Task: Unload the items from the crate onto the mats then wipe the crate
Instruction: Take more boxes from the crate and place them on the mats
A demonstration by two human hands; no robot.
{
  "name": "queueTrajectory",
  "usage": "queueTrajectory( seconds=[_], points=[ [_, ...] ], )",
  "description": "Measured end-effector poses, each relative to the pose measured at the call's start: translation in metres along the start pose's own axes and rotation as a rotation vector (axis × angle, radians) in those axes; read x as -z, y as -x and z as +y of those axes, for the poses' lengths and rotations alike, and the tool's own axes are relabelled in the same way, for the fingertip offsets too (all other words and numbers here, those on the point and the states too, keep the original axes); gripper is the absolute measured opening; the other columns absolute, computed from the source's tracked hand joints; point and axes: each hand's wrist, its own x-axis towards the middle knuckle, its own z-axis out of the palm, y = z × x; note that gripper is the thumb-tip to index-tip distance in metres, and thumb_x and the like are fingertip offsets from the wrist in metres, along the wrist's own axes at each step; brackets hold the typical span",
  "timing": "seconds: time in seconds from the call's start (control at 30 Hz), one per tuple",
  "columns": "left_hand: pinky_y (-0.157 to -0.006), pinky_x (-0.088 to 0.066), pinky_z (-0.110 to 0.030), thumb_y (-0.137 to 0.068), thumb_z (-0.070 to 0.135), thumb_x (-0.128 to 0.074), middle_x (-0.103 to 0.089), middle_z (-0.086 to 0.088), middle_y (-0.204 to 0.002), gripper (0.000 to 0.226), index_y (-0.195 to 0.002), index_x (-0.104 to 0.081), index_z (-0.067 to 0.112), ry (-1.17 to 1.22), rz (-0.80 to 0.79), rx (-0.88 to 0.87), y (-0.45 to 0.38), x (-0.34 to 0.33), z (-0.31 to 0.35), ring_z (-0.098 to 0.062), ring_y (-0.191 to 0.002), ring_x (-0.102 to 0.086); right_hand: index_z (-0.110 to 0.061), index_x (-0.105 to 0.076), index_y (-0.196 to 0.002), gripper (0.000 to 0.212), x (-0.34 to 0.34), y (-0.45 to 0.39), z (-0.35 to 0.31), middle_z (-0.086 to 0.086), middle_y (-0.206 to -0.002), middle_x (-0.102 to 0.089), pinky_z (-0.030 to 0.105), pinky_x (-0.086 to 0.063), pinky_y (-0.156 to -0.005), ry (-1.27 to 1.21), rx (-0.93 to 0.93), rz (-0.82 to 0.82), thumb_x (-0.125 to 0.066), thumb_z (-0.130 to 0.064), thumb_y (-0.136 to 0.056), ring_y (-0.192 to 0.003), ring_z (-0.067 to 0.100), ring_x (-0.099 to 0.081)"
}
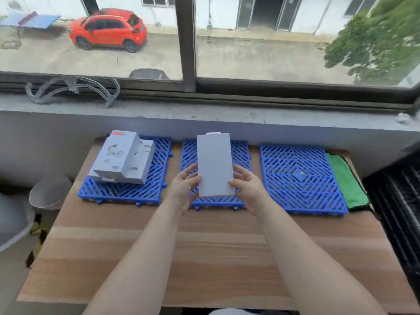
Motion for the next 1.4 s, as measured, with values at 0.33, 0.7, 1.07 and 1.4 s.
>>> queueTrajectory(
  seconds=[0.33,0.7,1.07,1.4],
  points=[
    [-0.073,-0.049,-0.039,-0.099,0.003,-0.051,-0.063,-0.006,-0.117,0.036,-0.13,-0.054,0.021,-0.067,0.119,0.129,-0.059,0.017,-0.027,-0.022,-0.097,-0.06,-0.009,-0.054,-0.133,0.055,-0.02,-0.047,0.037,-0.005,-0.116,-0.066,0.029,-0.051,-0.088,0.178,-0.07,0.118,-0.045,0.02,-0.086,-0.116,0.018,-0.059],
    [-0.071,-0.052,-0.034,-0.098,0.007,-0.054,-0.064,-0.009,-0.113,0.032,-0.127,-0.053,0.021,-0.364,0.267,0.063,-0.123,0.025,-0.038,-0.019,-0.09,-0.061,-0.012,-0.047,-0.142,0.058,-0.034,-0.1,0.06,-0.002,-0.139,-0.054,0.01,-0.045,-0.078,0.244,-0.103,0.199,-0.048,0.015,-0.091,-0.116,0.001,-0.05],
    [-0.08,-0.05,-0.035,-0.096,0.009,-0.059,-0.062,-0.004,-0.112,0.039,-0.134,-0.054,0.019,-0.49,0.233,0.112,-0.17,0.03,-0.018,-0.016,-0.097,-0.058,-0.01,-0.048,-0.142,0.057,-0.039,-0.15,0.056,0.003,-0.141,-0.054,0.015,-0.047,-0.074,0.228,-0.176,0.24,-0.05,0.014,-0.09,-0.128,0.015,-0.051],
    [-0.092,-0.055,-0.045,-0.095,0.017,-0.064,-0.062,-0.003,-0.117,0.039,-0.133,-0.055,0.021,-0.534,0.176,0.159,-0.172,0.041,-0.009,-0.021,-0.106,-0.062,-0.017,-0.051,-0.14,0.055,-0.037,-0.159,0.064,0.0,-0.137,-0.057,0.035,-0.051,-0.093,0.333,-0.191,0.227,-0.058,0.007,-0.09,-0.116,0.012,-0.053]
  ],
)
